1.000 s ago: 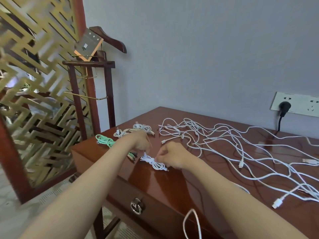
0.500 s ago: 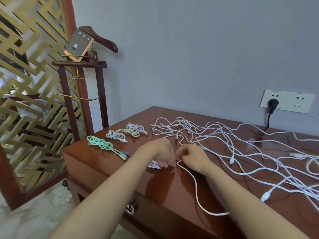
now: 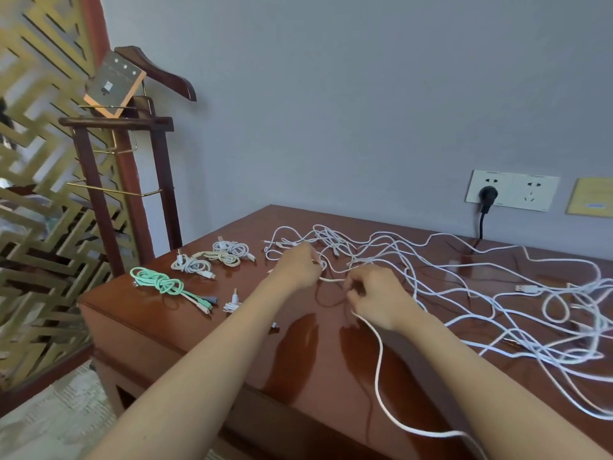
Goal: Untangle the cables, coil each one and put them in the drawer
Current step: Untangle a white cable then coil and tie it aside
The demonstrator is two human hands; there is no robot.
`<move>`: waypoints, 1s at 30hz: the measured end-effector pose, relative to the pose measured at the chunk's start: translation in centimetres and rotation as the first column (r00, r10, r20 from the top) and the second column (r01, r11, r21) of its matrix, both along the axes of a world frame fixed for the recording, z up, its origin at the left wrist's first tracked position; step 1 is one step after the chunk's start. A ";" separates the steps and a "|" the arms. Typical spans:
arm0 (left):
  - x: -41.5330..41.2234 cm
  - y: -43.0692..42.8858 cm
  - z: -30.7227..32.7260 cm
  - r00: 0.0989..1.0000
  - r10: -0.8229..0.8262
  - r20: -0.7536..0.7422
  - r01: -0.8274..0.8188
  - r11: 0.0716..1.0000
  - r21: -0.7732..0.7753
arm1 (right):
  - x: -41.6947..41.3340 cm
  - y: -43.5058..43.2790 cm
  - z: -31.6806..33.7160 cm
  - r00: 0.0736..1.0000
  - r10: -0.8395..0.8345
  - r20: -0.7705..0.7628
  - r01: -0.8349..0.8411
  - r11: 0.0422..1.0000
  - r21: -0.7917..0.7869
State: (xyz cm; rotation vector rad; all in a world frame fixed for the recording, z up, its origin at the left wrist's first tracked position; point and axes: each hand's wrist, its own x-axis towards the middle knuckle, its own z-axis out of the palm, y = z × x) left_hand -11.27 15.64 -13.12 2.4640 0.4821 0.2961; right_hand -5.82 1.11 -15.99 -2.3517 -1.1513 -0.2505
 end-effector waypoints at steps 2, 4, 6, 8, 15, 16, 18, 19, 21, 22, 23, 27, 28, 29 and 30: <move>0.7 -0.1 0.1 0.995 0.058 0.086 -0.056 0.998 -0.023 | 0.3 -0.8 0.6 1.000 0.017 0.025 -0.019 0.998 0.061; 1.4 -0.5 0.3 0.987 0.061 0.147 -0.057 0.998 -0.033 | 0.8 -1.7 1.1 0.998 0.026 0.050 -0.031 0.994 0.101; 1.7 -1.5 0.6 0.985 0.011 0.172 0.000 0.998 -0.064 | 1.4 -2.3 1.4 0.998 0.002 0.068 -0.010 0.993 0.121; 1.8 -3.1 0.9 0.985 -0.131 0.113 0.152 0.967 -0.206 | 2.1 -2.9 1.8 0.995 -0.021 0.099 0.005 0.987 0.158; 1.2 -7.6 1.6 0.644 -0.665 -0.378 0.451 0.729 -0.514 | 4.6 -5.6 3.3 0.970 -0.202 0.135 0.167 0.957 0.237; 1.3 -7.9 1.7 0.651 -0.675 -0.346 0.449 0.711 -0.541 | 4.9 -6.0 3.4 0.963 -0.236 0.129 0.198 0.947 0.255; 1.6 -8.5 1.8 0.729 -0.638 -0.249 0.418 0.702 -0.576 | 5.5 -6.9 3.6 0.946 -0.304 0.112 0.264 0.923 0.279; 1.9 -8.7 1.8 0.784 -0.592 -0.188 0.389 0.704 -0.595 | 5.7 -7.4 3.6 0.937 -0.332 0.106 0.292 0.914 0.283; 2.5 -9.1 2.1 0.888 -0.456 -0.054 0.320 0.700 -0.639 | 5.7 -8.2 3.6 0.926 -0.368 0.086 0.327 0.894 0.307; 2.9 -9.2 2.3 0.921 -0.389 0.005 0.298 0.697 -0.652 | 5.5 -8.5 3.8 0.924 -0.378 0.056 0.340 0.880 0.333; 3.4 -9.4 2.6 0.941 -0.334 0.053 0.284 0.696 -0.660 | 5.2 -8.7 4.0 0.929 -0.370 0.000 0.346 0.870 0.352; 5.1 -10.5 3.5 0.954 -0.196 0.228 0.301 0.645 -0.703 | 3.8 -10.0 5.2 0.849 -0.003 -0.528 0.163 0.953 0.256; 5.5 -10.8 3.8 0.948 -0.176 0.266 0.316 0.629 -0.710 | 3.5 -10.5 5.6 0.766 0.046 -0.642 0.086 0.981 0.174; 5.8 -11.0 4.1 0.941 -0.156 0.299 0.329 0.621 -0.711 | 3.3 -10.9 5.8 0.686 0.065 -0.725 0.014 0.995 0.103; 6.1 -11.1 4.3 0.935 -0.139 0.326 0.340 0.614 -0.713 | 3.0 -11.3 6.1 0.624 0.067 -0.778 -0.065 0.997 0.034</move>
